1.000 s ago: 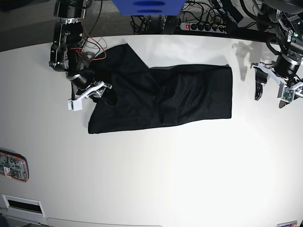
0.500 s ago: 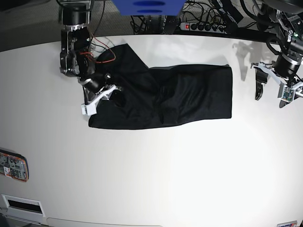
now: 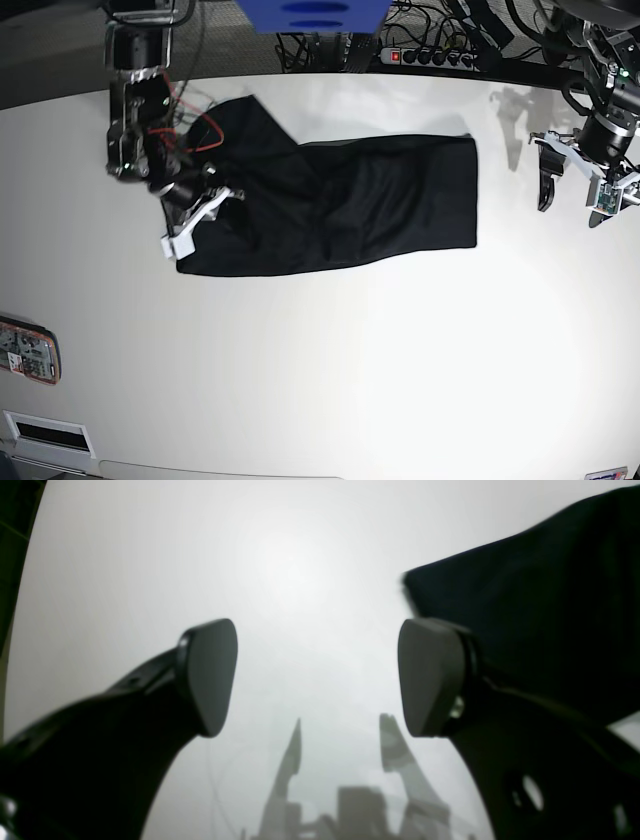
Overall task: Fold the T-shirt properly
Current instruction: 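Pinch the shirt's other end with the right gripper, then lift and fold the held end over the shirt with the right gripper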
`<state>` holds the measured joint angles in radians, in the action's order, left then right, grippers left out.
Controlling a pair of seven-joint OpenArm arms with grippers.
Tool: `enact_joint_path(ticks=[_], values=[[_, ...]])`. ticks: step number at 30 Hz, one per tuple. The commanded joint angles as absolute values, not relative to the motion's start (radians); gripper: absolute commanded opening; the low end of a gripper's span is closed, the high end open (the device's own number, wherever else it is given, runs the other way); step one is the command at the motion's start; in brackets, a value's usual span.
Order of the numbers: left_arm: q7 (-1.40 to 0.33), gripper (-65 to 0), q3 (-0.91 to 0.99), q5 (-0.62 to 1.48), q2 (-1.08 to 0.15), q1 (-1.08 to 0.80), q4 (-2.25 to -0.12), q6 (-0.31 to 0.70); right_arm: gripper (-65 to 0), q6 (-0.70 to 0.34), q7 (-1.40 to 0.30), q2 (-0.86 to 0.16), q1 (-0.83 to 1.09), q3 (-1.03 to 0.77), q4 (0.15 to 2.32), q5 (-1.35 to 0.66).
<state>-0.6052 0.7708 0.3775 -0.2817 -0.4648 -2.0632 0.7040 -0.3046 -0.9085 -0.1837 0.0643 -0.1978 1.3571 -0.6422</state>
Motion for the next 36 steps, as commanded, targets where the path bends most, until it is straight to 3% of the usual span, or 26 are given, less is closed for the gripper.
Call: enact_joint_path(ticks=[1,5,12,16,23,26,36], values=[[-0.585,-17.5,0.776,0.387,-0.292,-0.461,-2.066,0.698,-65.0,-0.272,-0.940,-0.206,0.038,-0.202,1.359,-0.587],[-0.585,-20.0,0.776,0.383,-0.274,-0.463,-2.063,0.698,-65.0,-0.272,-0.952,-0.255,0.010,-0.202,1.359,-0.585],[-0.659,-46.3,0.769,0.390,-0.271,-0.429,-2.064,0.698,-65.0,-0.272,-0.954,-0.269,-0.019,-0.202,1.382,-0.426],[-0.661,-54.9,0.769,0.389,-0.237,-0.407,-2.064,0.698,-65.0,-0.269,-0.958,-0.269,-0.021,-0.202,1.442,-0.266],[-0.679,-55.5,0.751,0.389,-0.231,-0.404,-2.064,0.698,-65.0,-0.269,-1.109,-0.262,-0.068,-0.199,1.653,0.079],[-0.679,-55.5,0.697,0.381,-0.222,-0.404,-2.061,0.698,-65.0,-0.271,-1.139,-0.206,-0.073,-0.170,1.727,0.160],[-0.670,-55.5,0.469,0.340,-0.162,-0.380,-1.972,0.698,-65.0,-0.271,-1.171,-0.113,-0.065,0.058,1.785,0.516]])
